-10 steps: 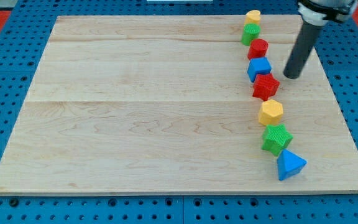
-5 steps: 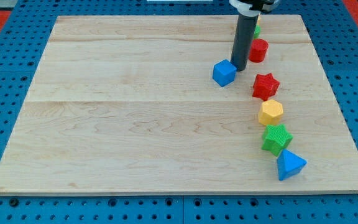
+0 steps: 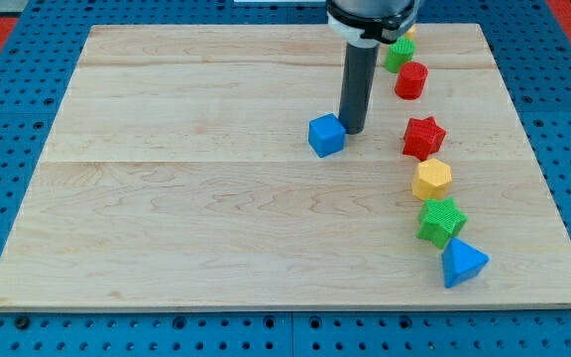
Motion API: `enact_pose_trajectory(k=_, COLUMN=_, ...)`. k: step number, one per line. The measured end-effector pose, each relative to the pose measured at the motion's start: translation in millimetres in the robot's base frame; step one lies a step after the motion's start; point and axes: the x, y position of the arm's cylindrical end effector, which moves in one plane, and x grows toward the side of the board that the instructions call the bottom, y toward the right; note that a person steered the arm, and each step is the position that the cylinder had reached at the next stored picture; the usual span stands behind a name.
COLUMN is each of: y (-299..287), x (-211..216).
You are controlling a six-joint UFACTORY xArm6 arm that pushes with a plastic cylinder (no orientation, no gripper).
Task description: Slide the blue cube towards top left
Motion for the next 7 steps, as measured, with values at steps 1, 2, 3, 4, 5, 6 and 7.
enact_pose_trajectory(k=1, y=-11, x=15)
enact_pose_trajectory(k=2, y=-25, x=29)
enact_pose_trajectory(k=3, y=-62, x=29)
enact_pose_trajectory(k=4, y=-105, x=30)
enact_pose_trajectory(k=5, y=-142, x=30)
enact_pose_trajectory(k=6, y=-145, x=31)
enact_pose_trajectory(k=7, y=-146, x=50)
